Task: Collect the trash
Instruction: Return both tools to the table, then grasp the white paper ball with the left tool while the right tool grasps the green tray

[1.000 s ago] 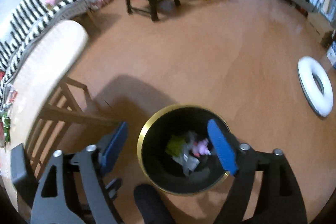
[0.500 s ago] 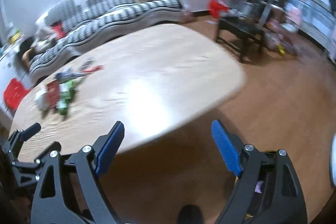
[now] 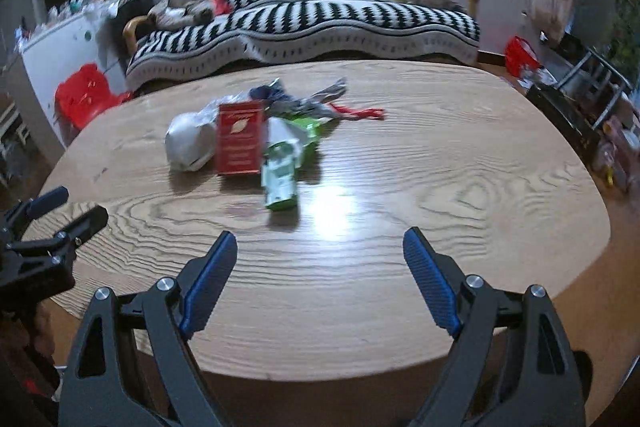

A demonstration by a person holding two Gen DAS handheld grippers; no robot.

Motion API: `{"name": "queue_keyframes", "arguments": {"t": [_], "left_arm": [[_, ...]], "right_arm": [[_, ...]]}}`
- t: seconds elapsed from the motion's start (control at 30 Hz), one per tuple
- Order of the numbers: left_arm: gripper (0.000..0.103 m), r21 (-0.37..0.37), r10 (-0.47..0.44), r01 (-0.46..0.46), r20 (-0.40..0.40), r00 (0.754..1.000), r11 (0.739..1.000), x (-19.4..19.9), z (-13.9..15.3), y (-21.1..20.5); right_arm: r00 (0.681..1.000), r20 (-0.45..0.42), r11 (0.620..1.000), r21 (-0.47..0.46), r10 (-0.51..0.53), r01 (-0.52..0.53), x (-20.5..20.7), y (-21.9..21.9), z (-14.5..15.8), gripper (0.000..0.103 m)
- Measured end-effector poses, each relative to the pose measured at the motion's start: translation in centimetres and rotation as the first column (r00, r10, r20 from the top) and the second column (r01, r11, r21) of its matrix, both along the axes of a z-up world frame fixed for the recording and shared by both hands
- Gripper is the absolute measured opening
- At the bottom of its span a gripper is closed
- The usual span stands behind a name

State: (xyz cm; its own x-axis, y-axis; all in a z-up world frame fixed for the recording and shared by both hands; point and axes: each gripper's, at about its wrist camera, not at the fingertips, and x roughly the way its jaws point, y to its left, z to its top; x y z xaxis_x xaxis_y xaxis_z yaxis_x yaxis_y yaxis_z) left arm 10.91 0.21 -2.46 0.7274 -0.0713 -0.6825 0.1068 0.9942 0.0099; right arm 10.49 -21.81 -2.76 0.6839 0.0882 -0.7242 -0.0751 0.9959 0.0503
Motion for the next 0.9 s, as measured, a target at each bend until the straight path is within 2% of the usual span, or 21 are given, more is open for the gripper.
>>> {"name": "queue_keyframes", "arguments": {"t": [0.07,0.27,0.43,0.63,0.73,0.83,0.9], "left_arm": [[0.094,-0.008,0.008,-0.008,-0.017,1.000,1.000,0.7,-0.7,1.2],[0.094,-0.009,0.035,-0.036,-0.055,0.998,0.999,3.7,-2.9,1.6],[0.094,-0.059,0.062,-0.069,-0.107,0.992,0.996,7.5,-4.7,0.6],[0.094,-0.050,0.076,-0.083,-0.135,0.988,0.995,11.5,-6.7,-0.7],[0.094,-0.071,0.110,-0.121,-0.150,0.983,0.990,12.8,-7.5,-0.4],[0.094,-0.082,0.096,-0.109,-0.145,0.985,0.991,13.6,-7.7,-0.8],[0.094,-0.079,0.093,-0.105,-0.143,0.985,0.991,14.2,-7.8,-1.0]], "right_arm": [[1.000,-0.015,1.000,-0.018,0.013,-0.013,1.1,1.0,-0.9,0.082],[0.998,-0.043,0.997,-0.065,0.038,-0.041,3.9,2.7,-3.5,0.082],[0.996,-0.066,0.993,-0.106,0.052,-0.059,6.0,3.4,-5.5,0.082],[0.995,-0.089,0.994,-0.095,0.042,-0.050,9.1,3.9,-7.2,0.082],[0.993,-0.111,0.993,-0.102,0.046,-0.057,10.6,4.2,-8.2,0.075],[0.993,-0.112,0.994,-0.097,0.045,-0.056,11.3,4.1,-8.6,0.067],[0.992,-0.113,0.994,-0.091,0.057,-0.068,11.5,4.1,-8.5,0.054]]}}
